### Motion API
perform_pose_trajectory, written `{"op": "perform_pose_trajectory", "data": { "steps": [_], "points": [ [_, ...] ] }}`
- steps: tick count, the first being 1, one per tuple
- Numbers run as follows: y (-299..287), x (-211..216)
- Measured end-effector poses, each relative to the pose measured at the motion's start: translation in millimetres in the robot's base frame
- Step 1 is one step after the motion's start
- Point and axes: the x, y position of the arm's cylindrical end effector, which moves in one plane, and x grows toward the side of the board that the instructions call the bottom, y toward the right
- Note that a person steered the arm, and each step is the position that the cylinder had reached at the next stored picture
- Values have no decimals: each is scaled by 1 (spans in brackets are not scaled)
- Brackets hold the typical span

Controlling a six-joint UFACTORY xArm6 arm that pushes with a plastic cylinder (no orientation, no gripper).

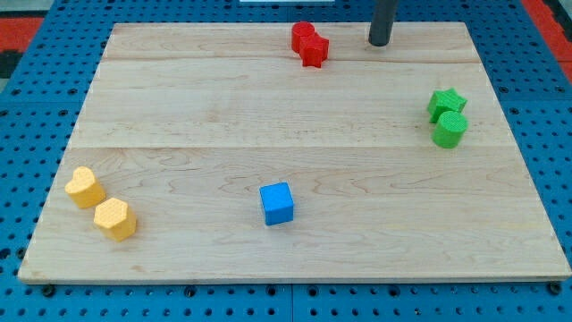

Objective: Move green blocks and blue cube towards the bottom right of the board

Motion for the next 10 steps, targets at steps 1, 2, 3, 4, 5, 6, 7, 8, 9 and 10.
{"op": "perform_pose_trajectory", "data": {
  "steps": [1, 2, 3, 4, 5, 6, 7, 8, 9, 10],
  "points": [
    [0, 7],
    [26, 68],
    [75, 72],
    [76, 131],
    [63, 192],
    [54, 250],
    [51, 260],
    [5, 232],
    [-57, 199],
    [-125, 194]
  ]
}}
